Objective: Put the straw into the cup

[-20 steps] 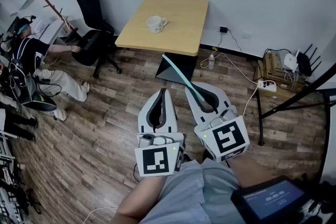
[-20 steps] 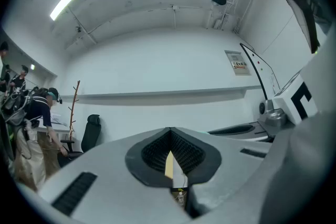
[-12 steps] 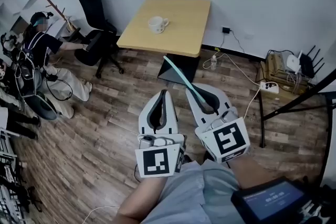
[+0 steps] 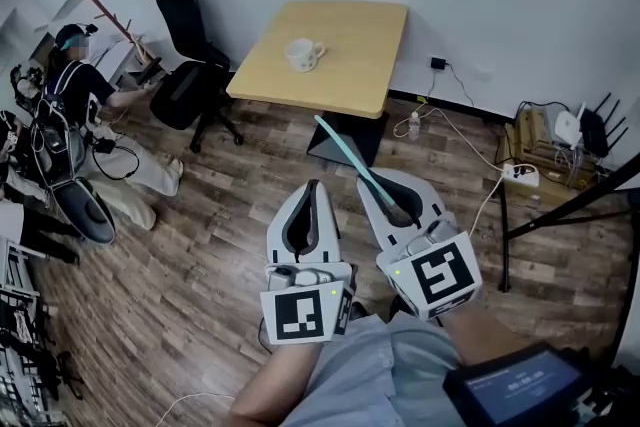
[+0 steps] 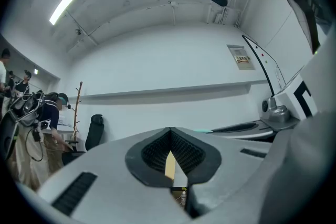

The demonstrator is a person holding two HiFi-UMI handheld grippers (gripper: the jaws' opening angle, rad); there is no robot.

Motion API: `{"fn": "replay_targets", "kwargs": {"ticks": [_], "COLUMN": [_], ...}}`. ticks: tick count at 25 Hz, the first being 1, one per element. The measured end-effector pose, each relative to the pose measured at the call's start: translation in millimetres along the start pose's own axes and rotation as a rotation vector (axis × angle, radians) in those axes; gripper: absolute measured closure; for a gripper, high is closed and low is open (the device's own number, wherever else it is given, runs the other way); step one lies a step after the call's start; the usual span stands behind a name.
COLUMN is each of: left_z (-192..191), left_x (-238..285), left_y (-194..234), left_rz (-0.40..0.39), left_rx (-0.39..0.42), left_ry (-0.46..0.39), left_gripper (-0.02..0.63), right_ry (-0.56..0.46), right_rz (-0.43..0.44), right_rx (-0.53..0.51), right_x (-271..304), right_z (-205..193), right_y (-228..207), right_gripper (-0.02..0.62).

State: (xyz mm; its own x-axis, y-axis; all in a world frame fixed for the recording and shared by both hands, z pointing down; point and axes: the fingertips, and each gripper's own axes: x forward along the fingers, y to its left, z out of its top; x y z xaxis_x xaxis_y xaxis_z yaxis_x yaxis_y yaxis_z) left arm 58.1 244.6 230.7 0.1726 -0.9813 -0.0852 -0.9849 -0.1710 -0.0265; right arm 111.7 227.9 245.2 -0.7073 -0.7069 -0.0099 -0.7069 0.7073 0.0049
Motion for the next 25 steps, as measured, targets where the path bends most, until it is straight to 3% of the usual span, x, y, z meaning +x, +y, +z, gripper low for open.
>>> {"fn": "replay_targets", "kwargs": {"ticks": [9, 17, 25], "left_z": [-28.9, -50.5, -46.2], "left_x": [15.6, 68.6, 130.7], "left_y": [2.3, 53.2, 118.8], "left_rz": [0.02, -0.022, -0.046], "left_rx": [-0.01, -0.042, -0.064], "left_ry": [0.054, 0.07, 0.027], "left_gripper": [0.609, 0.609, 0.609], "right_ry": [0.057, 0.121, 0.115], "right_rz": [0.012, -0.023, -0.048], "right_rx": [0.01, 0.023, -0.004], "right_x": [15.7, 88.0, 175.0], "right_z": [-29.4, -55.0, -47.9], "right_y": [-19.3, -30.1, -41.1], "right_gripper": [0.58, 0.58, 0.58]}}
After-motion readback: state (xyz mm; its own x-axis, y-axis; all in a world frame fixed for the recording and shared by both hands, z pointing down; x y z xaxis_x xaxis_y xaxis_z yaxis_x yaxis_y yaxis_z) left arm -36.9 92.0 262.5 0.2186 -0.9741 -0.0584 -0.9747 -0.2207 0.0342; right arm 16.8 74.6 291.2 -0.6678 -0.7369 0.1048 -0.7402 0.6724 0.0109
